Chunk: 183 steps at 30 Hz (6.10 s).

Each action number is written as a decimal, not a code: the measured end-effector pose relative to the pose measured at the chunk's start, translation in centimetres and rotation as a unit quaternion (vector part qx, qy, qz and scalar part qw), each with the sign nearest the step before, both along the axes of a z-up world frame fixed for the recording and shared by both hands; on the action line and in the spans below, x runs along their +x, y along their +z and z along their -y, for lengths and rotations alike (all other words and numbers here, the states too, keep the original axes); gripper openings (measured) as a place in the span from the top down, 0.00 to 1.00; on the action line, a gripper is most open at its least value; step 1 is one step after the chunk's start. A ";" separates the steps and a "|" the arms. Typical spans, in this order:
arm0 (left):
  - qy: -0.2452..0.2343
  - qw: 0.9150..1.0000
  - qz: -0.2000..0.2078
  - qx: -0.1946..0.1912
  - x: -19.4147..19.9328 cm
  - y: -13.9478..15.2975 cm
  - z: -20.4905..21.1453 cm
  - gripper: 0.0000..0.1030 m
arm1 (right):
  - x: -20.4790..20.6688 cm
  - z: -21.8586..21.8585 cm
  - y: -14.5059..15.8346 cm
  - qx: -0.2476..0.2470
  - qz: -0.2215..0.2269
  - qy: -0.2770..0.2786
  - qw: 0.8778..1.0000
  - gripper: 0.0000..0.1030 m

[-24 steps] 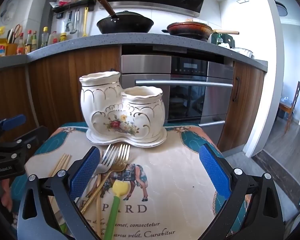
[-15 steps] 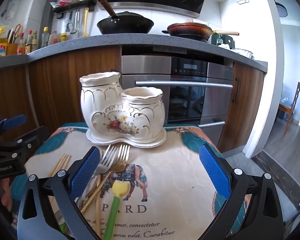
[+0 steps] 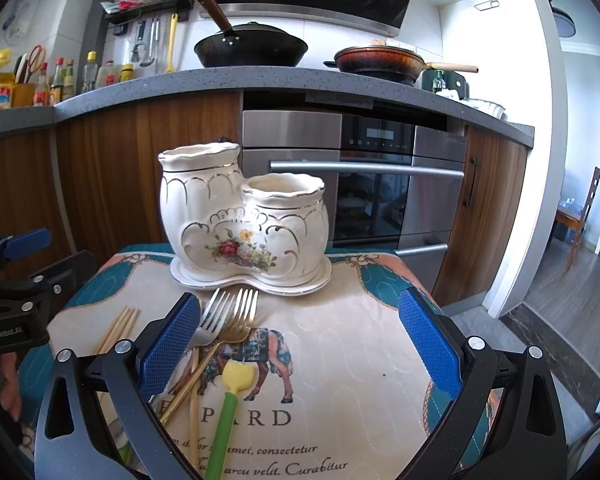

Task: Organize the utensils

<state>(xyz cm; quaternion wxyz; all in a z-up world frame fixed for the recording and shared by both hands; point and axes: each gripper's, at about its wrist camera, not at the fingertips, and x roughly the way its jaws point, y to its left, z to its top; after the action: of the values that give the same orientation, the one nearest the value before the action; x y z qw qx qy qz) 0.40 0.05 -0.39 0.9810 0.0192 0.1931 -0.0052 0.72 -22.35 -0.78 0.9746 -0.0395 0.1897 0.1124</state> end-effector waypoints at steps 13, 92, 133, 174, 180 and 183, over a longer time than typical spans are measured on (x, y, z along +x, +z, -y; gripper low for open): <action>0.000 1.000 -0.001 -0.001 0.0 0.0 -0.1 0.05 | -0.1 -0.1 -0.1 -0.004 0.002 0.000 1.000 0.04; 0.010 0.996 -0.054 -0.070 0.1 -0.3 -3.5 0.05 | 0.7 -0.3 -2.7 -0.027 -0.145 0.077 0.986 0.05; -0.047 0.961 -0.272 0.015 1.2 -5.3 -2.3 0.91 | 1.2 -1.9 -5.0 -0.062 -0.223 0.133 0.964 0.85; -0.121 0.981 0.031 -0.150 13.2 11.7 -0.4 0.95 | 16.3 2.3 7.8 0.253 -0.013 0.110 0.961 0.90; -0.102 0.984 0.063 -0.130 15.9 11.6 1.1 0.95 | 17.8 2.4 6.4 0.257 -0.008 0.094 0.962 0.90; -0.093 0.986 0.067 -0.118 16.7 10.5 1.4 0.95 | 18.3 2.2 5.7 0.246 -0.007 0.084 0.966 0.90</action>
<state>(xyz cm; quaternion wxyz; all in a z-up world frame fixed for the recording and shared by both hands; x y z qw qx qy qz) 17.11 -1.37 10.10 0.9824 -0.0789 0.1220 -0.1176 19.03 -24.55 4.95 0.9401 0.1859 0.1588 0.2376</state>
